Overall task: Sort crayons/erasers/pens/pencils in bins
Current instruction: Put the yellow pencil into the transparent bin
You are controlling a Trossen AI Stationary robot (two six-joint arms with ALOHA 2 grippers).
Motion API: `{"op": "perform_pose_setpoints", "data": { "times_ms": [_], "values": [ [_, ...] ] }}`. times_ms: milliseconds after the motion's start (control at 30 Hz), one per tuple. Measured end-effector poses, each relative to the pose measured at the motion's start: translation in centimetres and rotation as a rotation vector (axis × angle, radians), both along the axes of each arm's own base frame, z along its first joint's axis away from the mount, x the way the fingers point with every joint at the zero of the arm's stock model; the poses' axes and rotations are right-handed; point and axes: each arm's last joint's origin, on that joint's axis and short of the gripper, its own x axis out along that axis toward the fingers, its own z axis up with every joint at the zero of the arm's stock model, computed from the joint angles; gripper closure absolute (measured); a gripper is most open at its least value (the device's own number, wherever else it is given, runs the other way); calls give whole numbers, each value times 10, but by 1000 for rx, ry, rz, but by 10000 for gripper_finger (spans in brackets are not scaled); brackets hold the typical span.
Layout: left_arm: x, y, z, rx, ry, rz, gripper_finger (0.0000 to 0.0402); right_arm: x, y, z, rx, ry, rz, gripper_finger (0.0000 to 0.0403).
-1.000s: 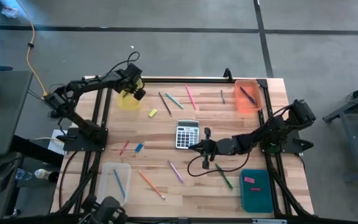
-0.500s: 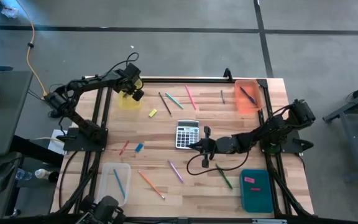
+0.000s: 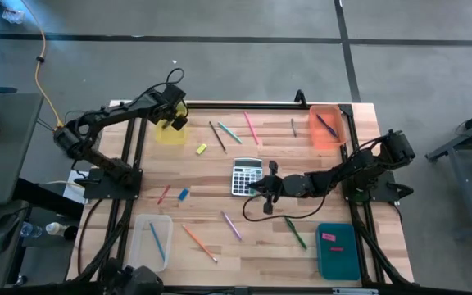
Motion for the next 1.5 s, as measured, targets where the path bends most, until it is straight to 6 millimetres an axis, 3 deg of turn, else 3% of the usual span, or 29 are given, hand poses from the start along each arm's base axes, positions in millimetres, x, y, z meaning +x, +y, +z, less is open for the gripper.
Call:
{"op": "perform_pose_setpoints", "data": {
  "times_ms": [233,433,833,1133,1500],
  "values": [
    [16,-41,44,178,-136,-132,385,0,-4,-2,-8,18,-14,403],
    [19,-91,62,332,-364,-270,396,-1,-5,-4,-17,49,-13,403],
    [10,-181,46,389,-791,-654,396,-2,-4,-7,41,68,-32,403],
    [18,-232,36,74,-880,-1158,397,-4,0,-4,42,61,-17,403],
    [38,-299,32,-38,-747,-1313,397,-4,4,-4,40,63,-3,390]
  ]
}}
